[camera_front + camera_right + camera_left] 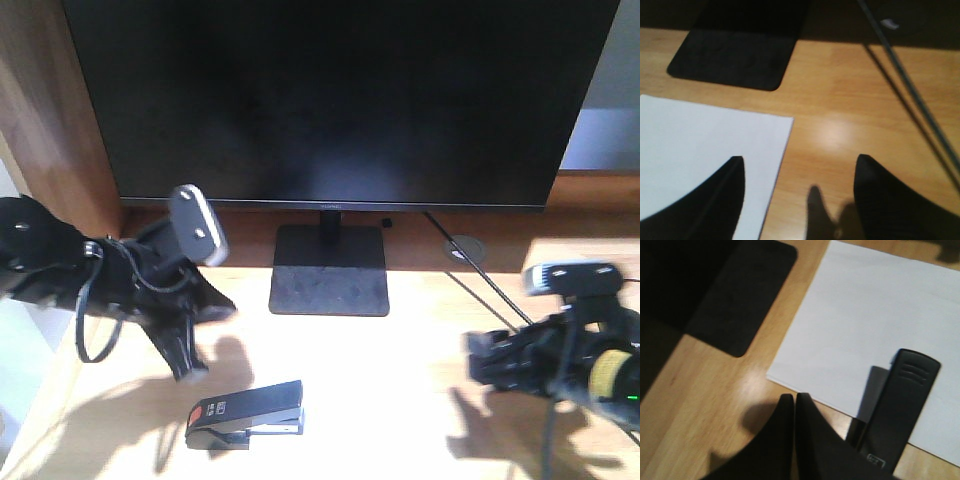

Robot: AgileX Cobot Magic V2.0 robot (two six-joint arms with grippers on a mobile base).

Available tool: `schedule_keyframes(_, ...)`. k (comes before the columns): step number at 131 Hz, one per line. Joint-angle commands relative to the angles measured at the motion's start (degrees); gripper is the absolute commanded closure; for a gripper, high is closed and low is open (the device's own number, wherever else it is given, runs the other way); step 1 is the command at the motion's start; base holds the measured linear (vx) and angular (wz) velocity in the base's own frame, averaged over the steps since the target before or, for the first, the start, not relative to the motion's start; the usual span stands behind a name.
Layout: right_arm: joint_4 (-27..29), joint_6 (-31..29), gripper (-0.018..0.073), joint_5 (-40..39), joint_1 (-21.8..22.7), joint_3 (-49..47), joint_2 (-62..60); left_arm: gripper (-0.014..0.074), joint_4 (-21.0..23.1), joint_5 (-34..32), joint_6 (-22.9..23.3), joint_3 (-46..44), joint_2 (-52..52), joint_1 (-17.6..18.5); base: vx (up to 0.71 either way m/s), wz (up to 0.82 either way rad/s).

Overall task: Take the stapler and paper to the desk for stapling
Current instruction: 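Open the left gripper and lift both grippers away from the desk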

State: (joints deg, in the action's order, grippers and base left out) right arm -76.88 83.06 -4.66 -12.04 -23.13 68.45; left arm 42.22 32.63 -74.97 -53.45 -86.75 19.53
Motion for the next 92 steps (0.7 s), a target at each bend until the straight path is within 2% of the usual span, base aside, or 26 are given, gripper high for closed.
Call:
schedule_keyframes(1, -1.6, -0.5, 0.0267, 5.2, 0.0, -1.2, -5.5, 0.0603, -6.2, -5.4, 12.1, -1.2, 4.8, 0.2, 0.0, 0.0)
schedule_keyframes(6, -2.0, -0.5, 0.0307, 6.7, 0.0, -1.2, -7.1, 0.0603, -8.9, -6.4, 15.2, -1.2, 5.5, 0.2, 0.0, 0.0)
schedule_keyframes(23, -4.1, -0.5, 0.0514, 9.6, 0.0, -1.2, -12.7, 0.0603, -20.0, -10.3, 31.4, -1.0, 8.7, 0.2, 0.0, 0.0)
schedule_keyframes(28, -4.5, -0.5, 0.0563, 9.7, 0.0, -1.2, -14.2, 0.0603, -22.7, -10.7, 34.8, -1.0, 9.3, 0.2, 0.0, 0.0)
schedule_keyframes(37, -5.1, -0.5, 0.0573, 9.7, 0.0, -1.2, -17.0, 0.0603, -30.4, -11.4, 43.9, -1.0, 10.7, 0.2, 0.0, 0.0)
schedule_keyframes(40, -5.1, -0.5, 0.0571, 9.7, 0.0, -1.2, -17.8, 0.0603, -32.6, -11.5, 45.5, -1.0, 11.1, 0.2, 0.0, 0.0)
schedule_keyframes(51, -5.4, -0.5, 0.057, 9.7, 0.0, -1.2, -20.8, 0.0603, -40.9, -11.7, 55.9, -1.0, 12.4, 0.2, 0.0, 0.0)
schedule_keyframes(54, -5.5, -0.5, 0.0569, 9.7, 0.0, -1.2, -21.7, 0.0603, -42.8, -11.6, 57.3, -1.0, 12.7, 0.2, 0.0, 0.0)
schedule_keyframes(55, -5.5, -0.5, 0.0569, 9.7, 0.0, -1.2, -22.0, 0.0603, -44.1, -11.7, 59.3, -1.0, 12.9, 0.2, 0.0, 0.0)
schedule_keyframes(61, -5.8, -0.5, 0.0569, 9.7, 0.0, -1.2, -23.9, 0.0603, -48.1, -11.8, 63.0, -1.0, 13.7, 0.2, 0.0, 0.0)
schedule_keyframes(71, -6.2, -0.5, 0.0569, 9.7, 0.0, -1.2, -26.9, 0.0603, -52.1, -12.6, 67.8, -0.9, 15.0, 0.2, 0.0, 0.0)
schedule_keyframes(77, -6.2, -0.5, 0.0569, 9.7, 0.0, -1.2, -28.8, 0.0603, -53.7, -14.2, 69.0, -0.3, 16.3, 0.2, 0.0, 0.0)
schedule_keyframes(92, -6.2, -0.5, 0.0569, 9.5, 0.0, -1.2, -32.9, 0.0603, -54.1, -21.8, 69.1, 3.2, 20.1, 0.2, 0.0, 0.0)
